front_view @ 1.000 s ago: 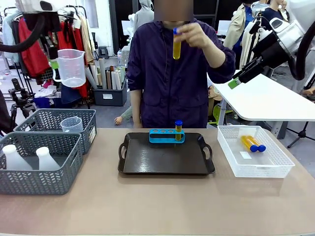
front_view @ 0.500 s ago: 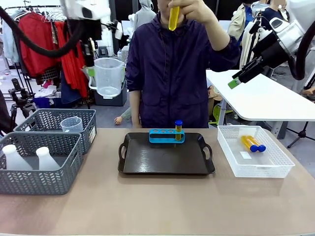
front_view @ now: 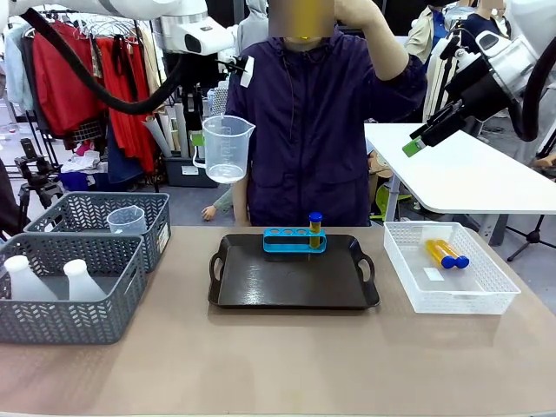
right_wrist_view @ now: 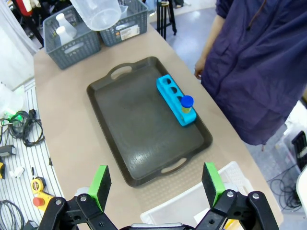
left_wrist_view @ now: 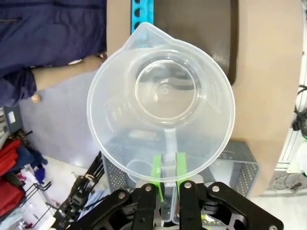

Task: Prepare the laboratory tools.
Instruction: Pick up one Large Measuring Cup and place it on the Handle tray.

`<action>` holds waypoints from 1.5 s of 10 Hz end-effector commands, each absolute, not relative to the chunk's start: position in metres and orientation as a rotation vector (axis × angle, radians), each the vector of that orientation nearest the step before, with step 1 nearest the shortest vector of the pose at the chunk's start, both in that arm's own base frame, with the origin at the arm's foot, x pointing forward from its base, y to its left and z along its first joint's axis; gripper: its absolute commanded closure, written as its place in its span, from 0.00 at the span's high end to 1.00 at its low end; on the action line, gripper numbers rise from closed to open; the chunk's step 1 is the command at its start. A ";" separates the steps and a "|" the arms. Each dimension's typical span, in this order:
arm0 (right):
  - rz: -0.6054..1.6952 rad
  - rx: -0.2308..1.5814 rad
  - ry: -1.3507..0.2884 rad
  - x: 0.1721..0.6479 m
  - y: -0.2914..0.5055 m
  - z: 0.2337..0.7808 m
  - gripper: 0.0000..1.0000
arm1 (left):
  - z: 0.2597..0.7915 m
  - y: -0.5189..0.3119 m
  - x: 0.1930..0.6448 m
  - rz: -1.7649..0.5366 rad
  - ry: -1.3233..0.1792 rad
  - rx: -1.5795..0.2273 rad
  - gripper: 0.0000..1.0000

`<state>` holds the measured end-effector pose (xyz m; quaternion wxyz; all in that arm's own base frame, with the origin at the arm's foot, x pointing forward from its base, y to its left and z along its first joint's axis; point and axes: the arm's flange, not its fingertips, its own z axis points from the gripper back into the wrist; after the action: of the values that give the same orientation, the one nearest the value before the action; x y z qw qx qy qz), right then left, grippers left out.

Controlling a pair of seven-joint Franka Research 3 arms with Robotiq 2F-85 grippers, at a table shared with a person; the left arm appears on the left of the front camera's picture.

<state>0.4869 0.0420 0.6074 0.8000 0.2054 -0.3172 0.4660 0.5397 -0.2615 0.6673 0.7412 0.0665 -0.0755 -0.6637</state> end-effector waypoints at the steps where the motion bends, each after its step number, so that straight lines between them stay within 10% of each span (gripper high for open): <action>1: 1.009 0.440 -0.682 0.487 0.042 0.609 1.00 | 0.667 -0.257 0.537 -1.436 -0.160 0.150 0.00; 15: 1.009 0.440 -0.682 0.487 0.042 0.609 1.00 | 0.546 -0.425 0.580 -1.691 -0.173 0.089 0.00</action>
<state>0.4869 0.0420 0.6076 0.8001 0.2052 -0.3172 0.4660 0.5668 -0.4166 0.5386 0.6751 0.0389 -0.0768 -0.7327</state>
